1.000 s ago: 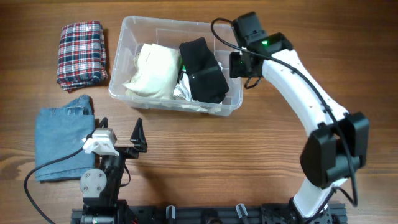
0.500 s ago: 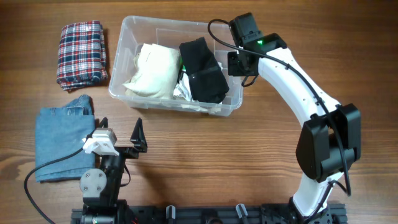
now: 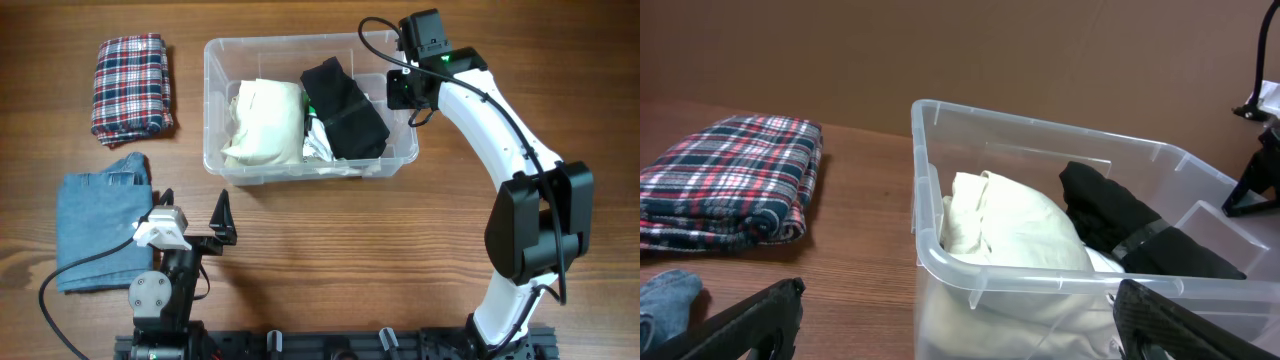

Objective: Pack container

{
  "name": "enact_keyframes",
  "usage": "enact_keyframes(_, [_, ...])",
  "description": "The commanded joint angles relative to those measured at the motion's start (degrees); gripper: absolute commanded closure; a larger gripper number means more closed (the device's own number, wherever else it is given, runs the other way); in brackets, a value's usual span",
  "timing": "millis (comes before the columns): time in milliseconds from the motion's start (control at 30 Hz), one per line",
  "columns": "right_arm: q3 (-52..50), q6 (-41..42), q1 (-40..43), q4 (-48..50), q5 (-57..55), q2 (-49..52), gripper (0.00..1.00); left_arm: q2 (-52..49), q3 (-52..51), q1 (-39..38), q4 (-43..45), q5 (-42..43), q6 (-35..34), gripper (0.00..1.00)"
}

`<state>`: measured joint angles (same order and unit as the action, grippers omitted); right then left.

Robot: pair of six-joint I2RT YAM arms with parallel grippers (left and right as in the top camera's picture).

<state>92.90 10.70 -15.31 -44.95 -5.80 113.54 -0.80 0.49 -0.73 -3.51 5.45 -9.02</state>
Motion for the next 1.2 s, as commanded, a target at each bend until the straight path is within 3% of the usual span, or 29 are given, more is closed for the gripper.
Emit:
enact_keyframes(0, [-0.57,-1.49,0.35,0.57,-0.39,1.14,0.92,0.42,-0.17,0.15,-0.39,0.85,1.11,0.00])
enact_keyframes(300, [-0.57,15.43,0.35,-1.33,0.11,1.14,0.95,0.42,-0.17,0.15,-0.39,0.87,1.11,0.00])
enact_keyframes(467, [-0.57,18.12,0.35,-0.50,-0.31,1.14,0.95,0.42,-0.17,0.15,-0.39,0.85,1.11,0.00])
enact_keyframes(667, [-0.57,11.52,0.39,0.70,-0.52,1.14,0.95,0.42,-0.17,0.15,-0.39,0.87,1.11,0.00])
enact_keyframes(867, [-0.57,-1.68,0.68,3.41,-0.52,1.14,0.96,0.42,-0.17,0.15,-0.39,0.87,1.11,0.00])
enact_keyframes(1167, [-0.57,-6.03,1.14,3.85,-0.07,1.14,0.96,0.42,-0.17,0.15,-0.39,0.87,1.11,0.00])
